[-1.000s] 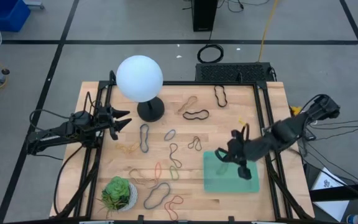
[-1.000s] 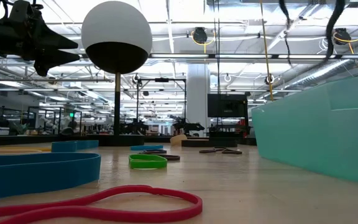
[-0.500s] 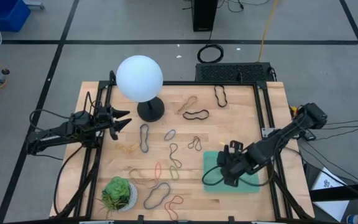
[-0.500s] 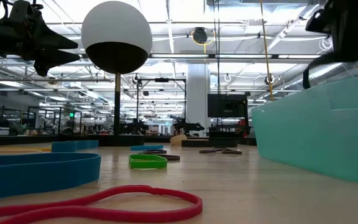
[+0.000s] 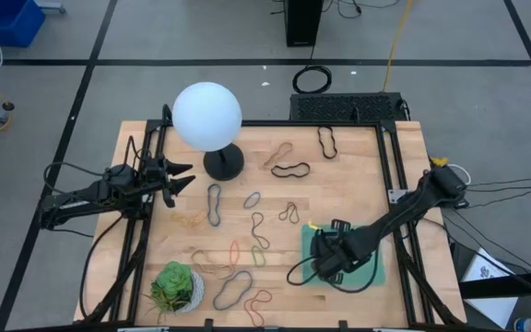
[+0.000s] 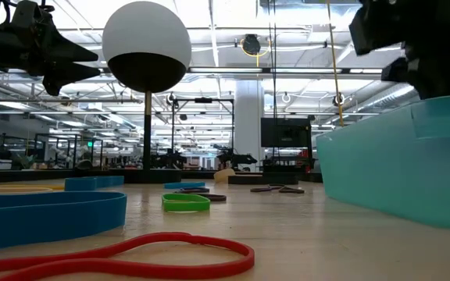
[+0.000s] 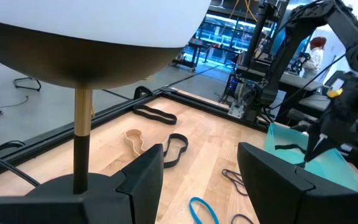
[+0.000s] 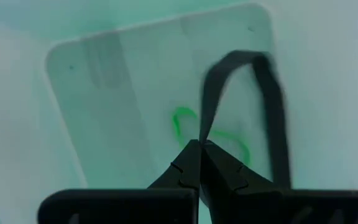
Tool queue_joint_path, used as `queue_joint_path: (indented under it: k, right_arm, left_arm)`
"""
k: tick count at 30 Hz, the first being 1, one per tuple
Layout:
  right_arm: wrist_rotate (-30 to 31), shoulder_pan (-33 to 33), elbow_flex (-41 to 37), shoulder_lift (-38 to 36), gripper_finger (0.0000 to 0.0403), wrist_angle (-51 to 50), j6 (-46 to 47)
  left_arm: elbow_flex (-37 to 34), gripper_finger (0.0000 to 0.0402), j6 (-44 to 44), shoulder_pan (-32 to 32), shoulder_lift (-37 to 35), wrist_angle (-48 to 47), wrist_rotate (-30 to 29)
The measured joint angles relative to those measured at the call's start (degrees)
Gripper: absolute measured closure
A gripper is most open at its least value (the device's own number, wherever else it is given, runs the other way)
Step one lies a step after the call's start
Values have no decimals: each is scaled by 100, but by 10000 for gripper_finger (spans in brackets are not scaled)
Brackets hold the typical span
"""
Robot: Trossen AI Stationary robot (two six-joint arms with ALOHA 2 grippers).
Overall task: Pick and place rubber bands into bin
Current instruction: Put the bottom right black rubber band into the green bin
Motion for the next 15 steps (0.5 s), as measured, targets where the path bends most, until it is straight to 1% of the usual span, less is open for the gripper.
queue_joint_path:
  k: [3,7,12,15]
  right_arm:
    - [-110,-40,-314,0,403,480,-19]
    - [-149,-102,-643,-45,403,803,-24]
    - [-144,-219,-942,-42,401,881,-39]
    - [-150,-266,-1069,-44,392,875,-42]
  left_arm:
    - [0,190,0,-1,0,1,0]
    - [0,190,-10,-1,0,1,2]
    - [0,190,-15,-2,-2,-8,2]
    - [0,190,-17,0,-1,-9,2]
